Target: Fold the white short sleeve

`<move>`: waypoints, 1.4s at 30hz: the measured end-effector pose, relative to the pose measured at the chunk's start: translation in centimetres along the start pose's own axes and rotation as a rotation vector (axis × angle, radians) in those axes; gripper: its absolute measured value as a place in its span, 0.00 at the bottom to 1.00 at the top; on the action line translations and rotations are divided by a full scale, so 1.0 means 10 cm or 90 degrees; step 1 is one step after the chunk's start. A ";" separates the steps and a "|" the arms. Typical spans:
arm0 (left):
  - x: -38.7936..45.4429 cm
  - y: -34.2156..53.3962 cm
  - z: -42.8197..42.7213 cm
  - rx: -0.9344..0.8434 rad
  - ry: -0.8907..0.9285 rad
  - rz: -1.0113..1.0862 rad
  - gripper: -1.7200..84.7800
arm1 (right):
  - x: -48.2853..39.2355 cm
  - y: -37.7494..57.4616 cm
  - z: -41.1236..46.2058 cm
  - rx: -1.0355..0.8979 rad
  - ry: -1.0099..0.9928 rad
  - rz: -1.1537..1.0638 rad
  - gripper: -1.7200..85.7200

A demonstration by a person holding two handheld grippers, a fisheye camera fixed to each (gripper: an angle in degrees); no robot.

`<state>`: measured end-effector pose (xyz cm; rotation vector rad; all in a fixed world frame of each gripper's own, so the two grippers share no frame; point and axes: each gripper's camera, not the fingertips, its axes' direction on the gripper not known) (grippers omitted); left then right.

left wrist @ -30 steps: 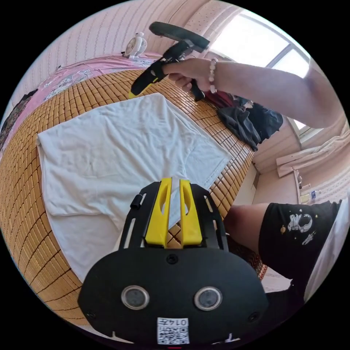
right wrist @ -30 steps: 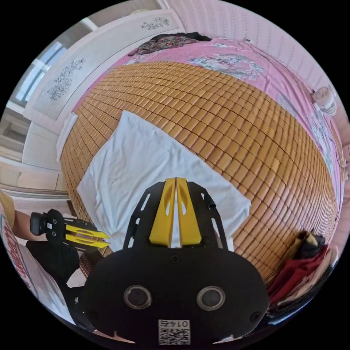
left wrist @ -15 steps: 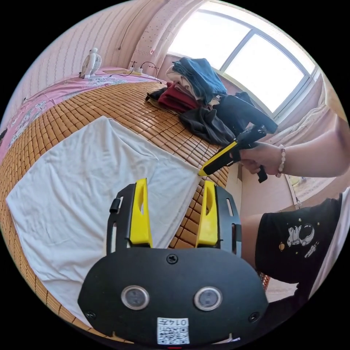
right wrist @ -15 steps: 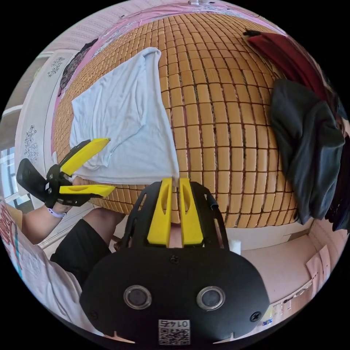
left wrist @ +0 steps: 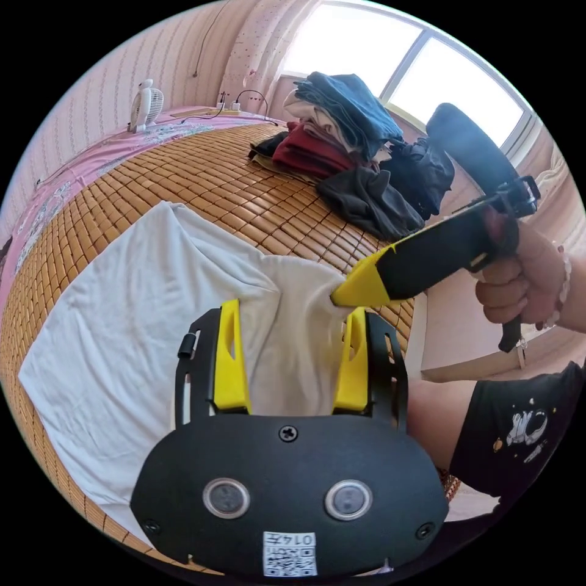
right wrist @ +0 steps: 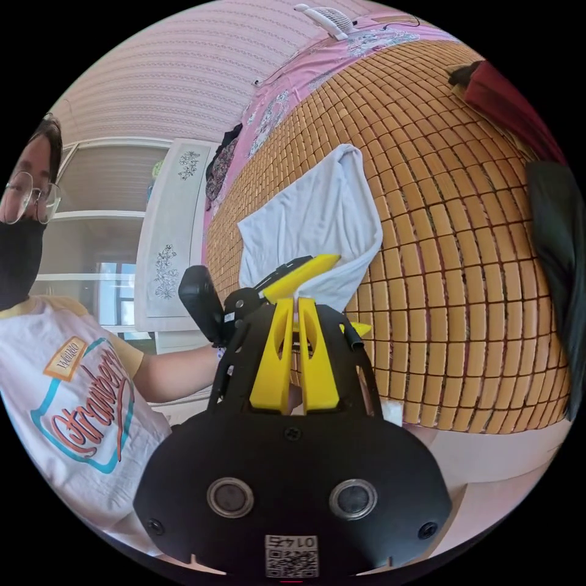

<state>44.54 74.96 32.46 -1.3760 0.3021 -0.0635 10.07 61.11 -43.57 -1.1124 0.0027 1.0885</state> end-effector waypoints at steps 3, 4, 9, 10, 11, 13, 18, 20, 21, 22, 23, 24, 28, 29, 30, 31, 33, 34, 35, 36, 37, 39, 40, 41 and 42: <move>0.00 -0.03 -0.01 -0.009 -0.040 -0.029 0.18 | 0.02 0.01 -0.01 -0.014 -0.014 -0.007 0.03; 0.01 -0.03 -0.01 -0.009 -0.048 -0.027 0.17 | 0.02 0.01 -0.01 -0.017 -0.012 -0.010 0.03; 0.05 0.06 -0.07 -0.007 -0.118 -0.016 0.04 | 0.18 -0.05 -0.21 0.012 0.070 -0.042 0.05; 0.05 0.06 -0.09 -0.005 -0.118 -0.014 0.04 | 0.23 -0.07 -0.24 0.020 0.080 -0.042 0.05; 0.06 0.08 -0.11 -0.005 -0.120 -0.011 0.03 | 0.36 -0.15 -0.26 0.036 0.096 -0.038 0.06; 0.08 0.10 -0.17 -0.005 -0.125 -0.005 0.02 | 0.58 -0.33 -0.25 0.060 0.104 -0.015 0.09; 0.19 0.29 -0.52 0.034 -0.121 0.038 0.01 | 1.12 -0.95 -0.07 0.163 0.063 0.052 0.14; 0.22 0.37 -0.64 0.046 -0.120 0.052 0.01 | 1.14 -1.11 0.00 0.202 0.046 0.046 0.14; 0.22 0.42 -0.72 0.051 -0.117 0.060 0.01 | 1.11 -1.22 0.08 0.206 0.053 0.042 0.13; 0.22 0.45 -0.75 0.052 -0.114 0.063 0.01 | 1.08 -1.27 0.12 0.205 0.061 0.037 0.13; 0.21 0.49 -0.81 0.048 -0.105 0.061 0.01 | 1.04 -1.36 0.21 0.199 0.081 0.031 0.12; 0.18 0.52 -0.87 0.046 -0.095 0.056 0.01 | 1.02 -1.43 0.28 0.195 0.099 0.032 0.10; 0.09 0.58 -1.10 0.077 -0.075 0.031 0.01 | 1.10 -1.44 0.30 0.200 0.092 0.052 0.03; 0.09 0.57 -1.16 0.094 -0.063 0.030 0.01 | 1.14 -1.39 0.25 0.209 0.097 0.057 0.02; 0.11 0.55 -1.20 0.115 -0.055 0.038 0.01 | 1.15 -1.33 0.18 0.222 0.113 0.059 0.02; 0.12 0.52 -1.22 0.124 -0.054 0.043 0.01 | 1.15 -1.29 0.12 0.233 0.120 0.059 0.02; 0.14 0.43 -1.39 0.178 -0.048 0.041 0.01 | 1.04 -1.13 -0.14 0.297 0.119 0.052 0.02; 0.13 0.43 -1.45 0.195 -0.044 0.036 0.01 | 0.98 -1.10 -0.20 0.312 0.118 0.044 0.02; 0.09 0.44 -1.58 0.228 -0.040 0.020 0.01 | 0.81 -1.06 -0.29 0.337 0.127 0.020 0.02; 0.04 0.49 -1.71 0.253 -0.043 0.000 0.01 | 0.61 -1.05 -0.32 0.348 0.142 -0.009 0.02; 0.00 0.53 -1.78 0.262 -0.046 -0.011 0.01 | 0.51 -1.07 -0.31 0.348 0.147 -0.025 0.02; -0.21 0.77 -2.02 0.280 -0.067 -0.065 0.01 | 0.08 -1.22 -0.04 0.321 0.149 -0.088 0.02; -0.27 0.84 -2.08 0.279 -0.072 -0.080 0.01 | -0.04 -1.27 0.08 0.309 0.148 -0.107 0.03; -0.40 1.01 -2.20 0.274 -0.085 -0.117 0.01 | -0.29 -1.39 0.40 0.278 0.144 -0.150 0.03; -0.55 1.19 -2.31 0.265 -0.096 -0.161 0.02 | -0.52 -1.52 0.80 0.237 0.136 -0.188 0.03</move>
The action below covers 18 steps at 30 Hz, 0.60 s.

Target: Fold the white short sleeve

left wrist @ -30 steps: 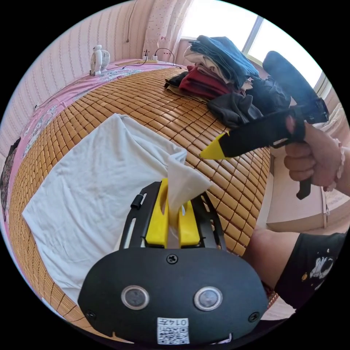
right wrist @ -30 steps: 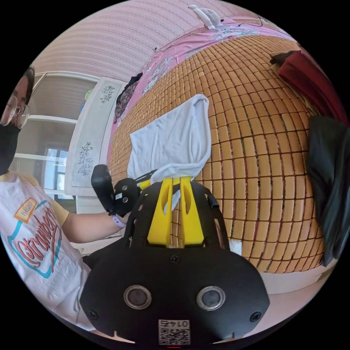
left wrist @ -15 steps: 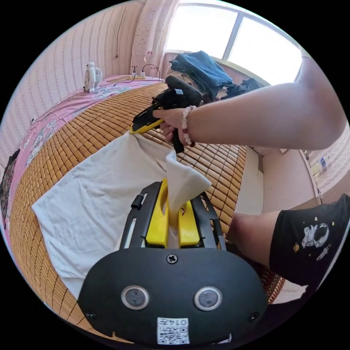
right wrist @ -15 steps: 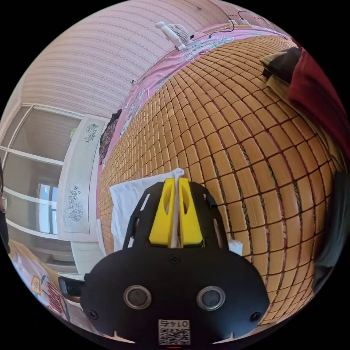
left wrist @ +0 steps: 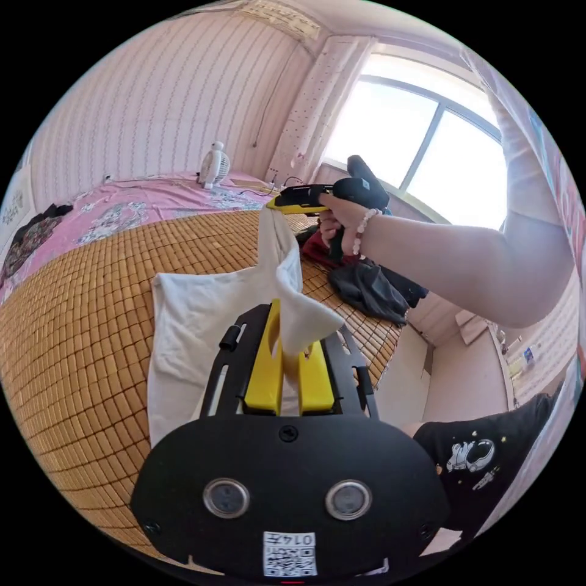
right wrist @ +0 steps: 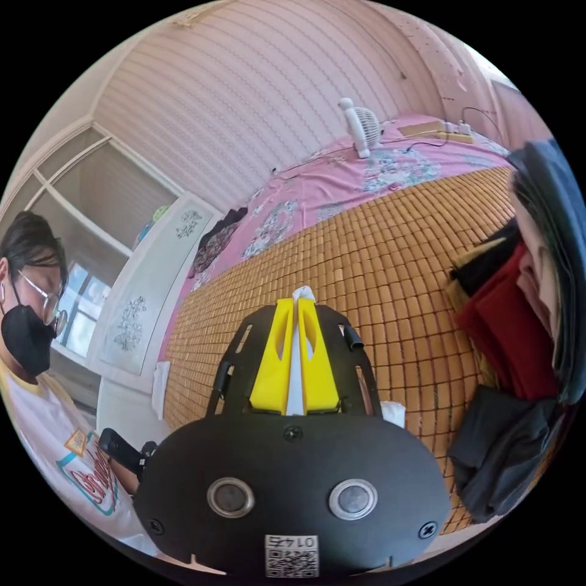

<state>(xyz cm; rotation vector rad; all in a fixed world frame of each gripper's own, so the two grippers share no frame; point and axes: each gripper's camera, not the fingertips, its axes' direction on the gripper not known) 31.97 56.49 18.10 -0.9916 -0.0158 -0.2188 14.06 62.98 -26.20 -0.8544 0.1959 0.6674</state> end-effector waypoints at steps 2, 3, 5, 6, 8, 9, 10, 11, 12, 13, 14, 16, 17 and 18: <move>-0.33 0.18 -0.16 -0.025 -0.020 -0.074 0.02 | -0.37 -0.01 0.69 -0.055 -0.030 -0.041 0.04; -0.56 0.33 -0.21 -0.051 -0.036 -0.124 0.04 | -0.58 0.02 1.16 -0.080 -0.036 -0.069 0.04; -0.90 0.58 -0.25 -0.096 -0.077 -0.196 0.06 | -0.83 0.07 1.85 -0.143 -0.013 -0.120 0.06; -1.10 0.74 -0.27 -0.120 -0.109 -0.241 0.08 | -0.94 0.10 2.25 -0.185 0.012 -0.149 0.08; -1.37 0.95 -0.30 -0.161 -0.147 -0.301 0.11 | -1.09 0.13 2.67 -0.213 0.040 -0.194 0.11; -1.52 1.04 -0.34 -0.185 -0.150 -0.332 0.11 | -1.17 0.15 2.89 -0.225 0.062 -0.214 0.13; -1.57 1.07 -0.36 -0.193 -0.147 -0.340 0.11 | -1.21 0.15 2.99 -0.232 0.072 -0.225 0.14; -1.65 1.10 -0.43 -0.191 -0.143 -0.354 0.11 | -1.29 0.17 3.18 -0.242 0.091 -0.251 0.15; -1.70 1.12 -0.51 -0.173 -0.140 -0.359 0.11 | -1.37 0.19 3.37 -0.252 0.108 -0.277 0.16; -1.72 1.12 -0.54 -0.165 -0.140 -0.359 0.11 | -1.41 0.21 3.48 -0.260 0.115 -0.291 0.17; -1.76 1.11 -0.60 -0.156 -0.149 -0.355 0.12 | -1.48 0.26 3.73 -0.284 0.132 -0.319 0.18; -1.81 1.07 -0.63 -0.151 -0.167 -0.341 0.13 | -1.55 0.36 4.14 -0.338 0.163 -0.351 0.20; -1.84 1.05 -0.62 -0.148 -0.173 -0.327 0.14 | -1.59 0.45 4.42 -0.382 0.183 -0.373 0.20; -1.87 1.01 -0.60 -0.145 -0.175 -0.312 0.15 | -1.63 0.57 4.66 -0.417 0.201 -0.395 0.19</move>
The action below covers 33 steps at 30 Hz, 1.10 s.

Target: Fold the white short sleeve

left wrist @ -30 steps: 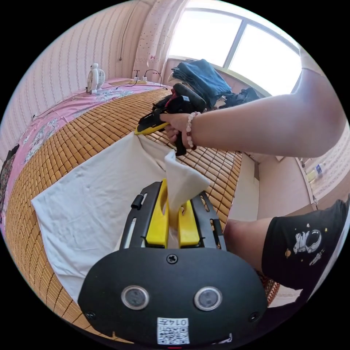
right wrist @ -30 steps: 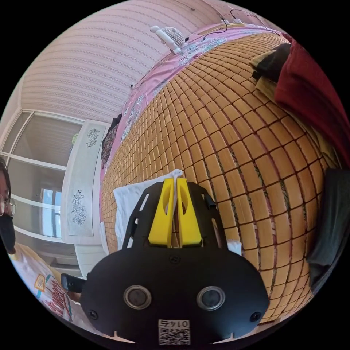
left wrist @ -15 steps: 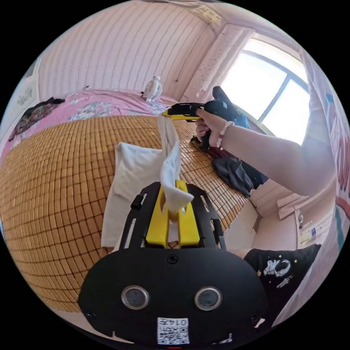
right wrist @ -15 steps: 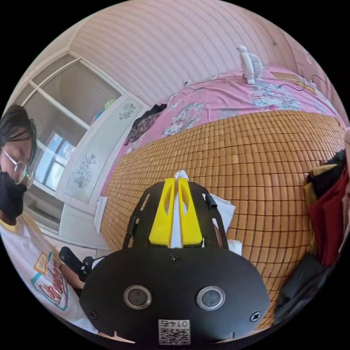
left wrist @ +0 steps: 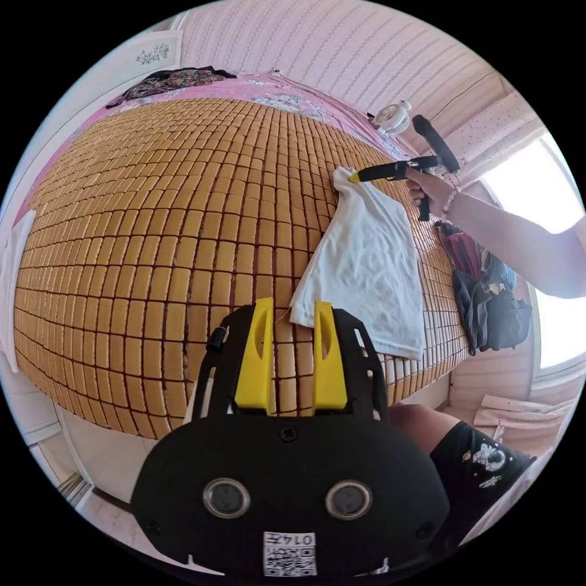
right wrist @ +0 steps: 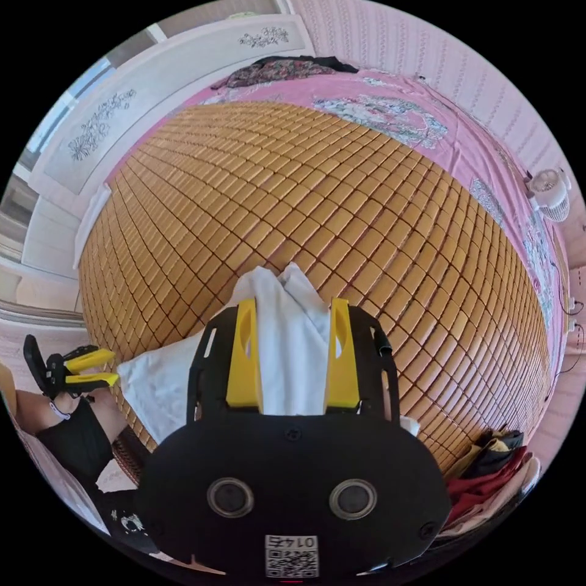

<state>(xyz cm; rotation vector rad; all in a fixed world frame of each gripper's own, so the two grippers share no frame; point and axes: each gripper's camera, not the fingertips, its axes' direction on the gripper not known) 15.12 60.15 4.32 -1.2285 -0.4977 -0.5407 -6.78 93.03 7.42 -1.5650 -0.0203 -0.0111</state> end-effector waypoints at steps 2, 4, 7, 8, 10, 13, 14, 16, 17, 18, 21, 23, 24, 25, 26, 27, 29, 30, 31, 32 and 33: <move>0.03 -0.07 0.06 0.000 0.001 0.027 0.15 | -0.22 -0.07 0.08 0.020 0.037 -0.041 0.17; 0.05 -0.09 0.11 0.008 0.000 0.043 0.14 | -0.37 -0.14 0.17 0.010 0.021 -0.065 0.13; 0.04 -0.04 0.11 0.034 -0.021 0.069 0.10 | -0.51 -0.22 0.21 0.020 0.023 -0.069 0.09; 0.02 -0.03 0.08 0.038 -0.029 0.080 0.09 | -0.55 -0.22 0.17 0.030 0.017 -0.067 0.09; -0.04 -0.08 0.03 0.030 -0.019 0.081 0.07 | -0.60 -0.18 0.03 0.067 -0.003 -0.062 0.08; -0.23 -0.15 -0.09 0.009 0.014 0.052 0.03 | -0.64 -0.01 -0.34 0.143 -0.053 -0.043 0.08; -0.30 -0.14 -0.18 0.020 0.020 0.048 0.02 | -0.66 0.07 -0.49 0.170 -0.074 -0.033 0.08; -0.42 -0.12 -0.32 0.013 0.028 0.041 0.02 | -0.72 0.15 -0.70 0.197 -0.109 -0.026 0.08; -0.48 -0.11 -0.48 0.013 0.034 0.039 0.01 | -0.79 0.18 -0.84 0.207 -0.127 -0.028 0.08; -0.53 -0.10 -0.70 0.017 0.034 0.046 0.01 | -0.89 0.18 -0.96 0.217 -0.137 -0.038 0.08; -0.64 0.00 -1.36 0.022 0.014 0.074 0.01 | -1.25 0.08 -1.23 0.234 -0.156 -0.073 0.08; -0.73 0.10 -1.80 0.025 -0.003 0.072 0.01 | -1.51 -0.08 -1.37 0.242 -0.177 -0.105 0.08; -0.81 0.17 -2.09 0.030 -0.012 0.058 0.01 | -1.71 -0.22 -1.45 0.247 -0.190 -0.133 0.08; -0.86 0.21 -2.23 0.031 -0.016 0.047 0.01 | -1.82 -0.30 -1.50 0.249 -0.195 -0.149 0.08; -0.97 0.29 -2.52 0.037 -0.020 0.018 0.01 | -2.06 -0.51 -1.58 0.252 -0.210 -0.182 0.08; -1.09 0.37 -2.80 0.046 -0.029 -0.011 0.01 | -2.30 -0.75 -1.66 0.255 -0.229 -0.218 0.08; -1.30 0.50 -3.20 0.065 -0.047 -0.045 0.01 | -2.69 -1.20 -1.77 0.263 -0.269 -0.271 0.07; -1.47 0.59 -3.46 0.078 -0.066 -0.062 0.01 | -2.97 -1.56 -1.82 0.263 -0.301 -0.310 0.07; -1.58 0.63 -3.59 0.090 -0.078 -0.076 0.01 | -3.12 -1.76 -1.84 0.262 -0.317 -0.330 0.07; -1.80 0.71 -3.86 0.116 -0.103 -0.101 0.01 | -3.46 -2.19 -1.86 0.256 -0.346 -0.372 0.07; -2.04 0.77 -4.09 0.136 -0.135 -0.106 0.01 | -3.88 -2.66 -1.85 0.241 -0.356 -0.413 0.07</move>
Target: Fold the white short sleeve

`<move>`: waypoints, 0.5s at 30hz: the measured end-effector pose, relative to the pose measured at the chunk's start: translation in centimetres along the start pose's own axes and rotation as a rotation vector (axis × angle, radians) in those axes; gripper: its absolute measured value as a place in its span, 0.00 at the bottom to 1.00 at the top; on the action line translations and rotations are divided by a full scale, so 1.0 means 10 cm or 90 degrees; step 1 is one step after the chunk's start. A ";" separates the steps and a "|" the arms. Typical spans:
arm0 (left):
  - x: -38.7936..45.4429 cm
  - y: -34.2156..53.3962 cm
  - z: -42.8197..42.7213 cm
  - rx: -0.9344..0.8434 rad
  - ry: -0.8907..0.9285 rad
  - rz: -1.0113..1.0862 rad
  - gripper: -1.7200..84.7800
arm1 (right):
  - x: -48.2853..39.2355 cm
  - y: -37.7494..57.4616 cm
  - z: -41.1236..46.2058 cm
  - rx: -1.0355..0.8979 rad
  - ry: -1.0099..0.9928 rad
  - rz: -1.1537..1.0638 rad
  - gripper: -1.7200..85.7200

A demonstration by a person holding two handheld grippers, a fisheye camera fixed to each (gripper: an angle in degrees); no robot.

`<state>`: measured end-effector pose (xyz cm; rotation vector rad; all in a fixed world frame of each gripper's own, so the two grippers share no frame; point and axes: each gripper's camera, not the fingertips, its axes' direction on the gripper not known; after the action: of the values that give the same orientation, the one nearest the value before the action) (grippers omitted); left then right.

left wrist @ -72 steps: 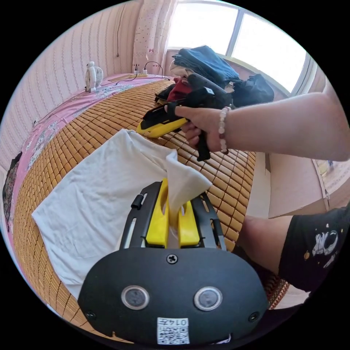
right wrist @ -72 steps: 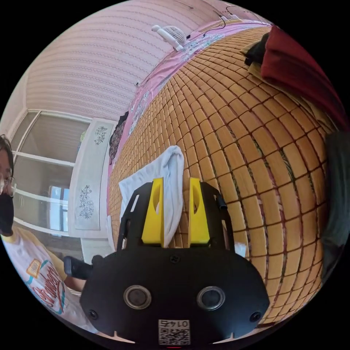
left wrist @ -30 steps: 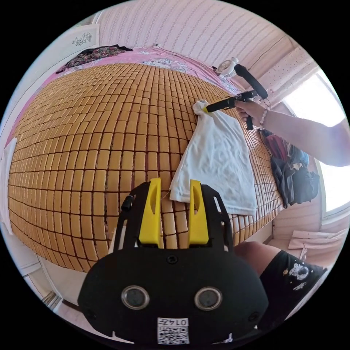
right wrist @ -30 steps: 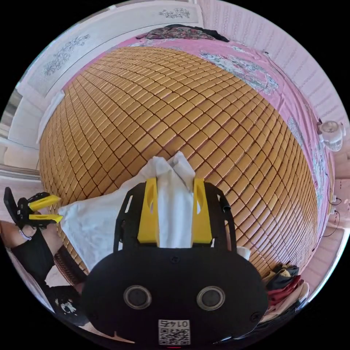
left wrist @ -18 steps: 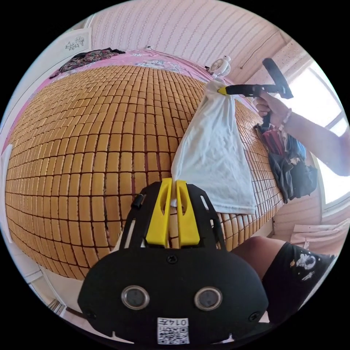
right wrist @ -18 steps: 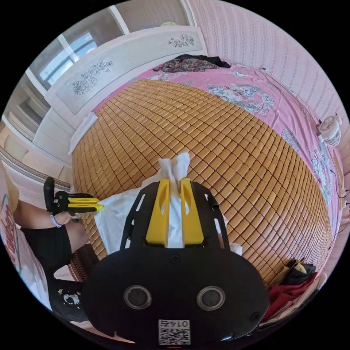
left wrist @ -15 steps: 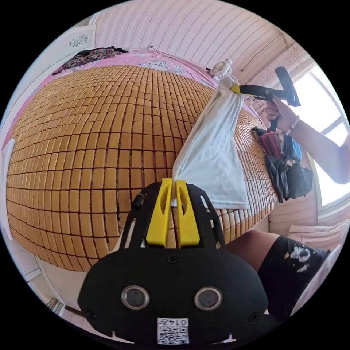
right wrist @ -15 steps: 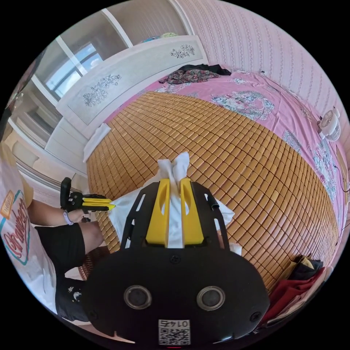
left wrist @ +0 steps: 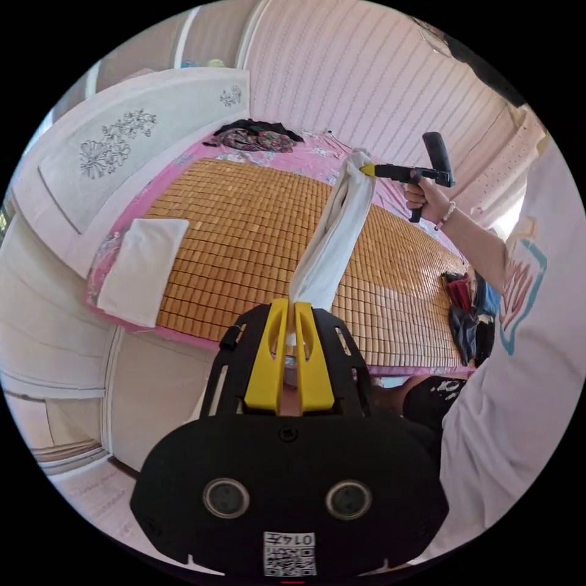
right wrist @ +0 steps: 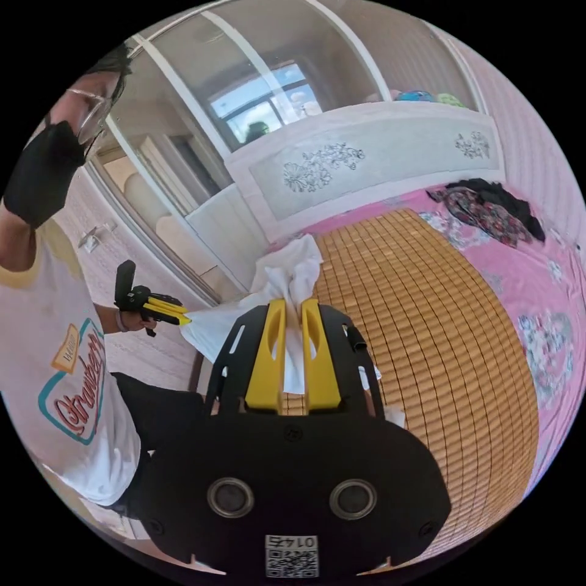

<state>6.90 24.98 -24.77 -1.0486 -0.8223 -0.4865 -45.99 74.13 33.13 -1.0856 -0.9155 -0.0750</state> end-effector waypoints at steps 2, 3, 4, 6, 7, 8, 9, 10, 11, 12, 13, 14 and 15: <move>-0.46 -0.05 -0.17 0.035 -0.085 -0.005 0.02 | 0.02 -0.85 0.61 -0.047 0.000 -0.047 0.07; -0.87 -0.10 -0.20 0.055 -0.120 -0.042 0.02 | 0.04 -1.39 1.04 -0.056 -0.005 -0.059 0.08; -1.10 -0.12 -0.19 0.063 -0.133 -0.068 0.03 | 0.07 -1.66 1.27 -0.064 -0.014 -0.054 0.08; -2.02 -0.13 -0.04 0.094 -0.174 -0.170 0.07 | 0.33 -2.57 2.27 -0.105 -0.020 -0.013 0.10; -2.24 -0.12 0.03 0.094 -0.189 -0.196 0.08 | 0.41 -2.74 2.53 -0.122 -0.006 0.002 0.11; -2.62 -0.06 0.16 0.088 -0.223 -0.258 0.08 | 0.56 -2.99 3.02 -0.167 0.028 0.014 0.12; -2.92 0.06 0.28 0.078 -0.253 -0.311 0.09 | 0.70 -3.09 3.44 -0.222 0.067 0.031 0.12; -3.04 0.13 0.34 0.068 -0.262 -0.334 0.09 | 0.76 -3.09 3.60 -0.247 0.078 0.039 0.12; -3.19 0.29 0.42 0.056 -0.270 -0.387 0.09 | 0.81 -3.02 3.79 -0.281 0.083 0.046 0.12; -3.23 0.43 0.48 0.052 -0.242 -0.412 0.09 | 0.77 -2.86 3.81 -0.279 0.074 0.026 0.11; -3.20 0.49 0.50 0.052 -0.224 -0.411 0.09 | 0.72 -2.75 3.78 -0.273 0.075 0.009 0.10; -3.05 0.60 0.53 0.050 -0.204 -0.392 0.09 | 0.61 -2.45 3.66 -0.261 0.095 -0.025 0.09; -2.83 0.69 0.57 0.042 -0.192 -0.368 0.08 | 0.48 -2.07 3.48 -0.246 0.124 -0.055 0.07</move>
<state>-7.69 32.40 -49.48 -0.8234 -1.4143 -0.7913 -73.57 92.81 56.62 -1.3673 -0.7881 -0.4362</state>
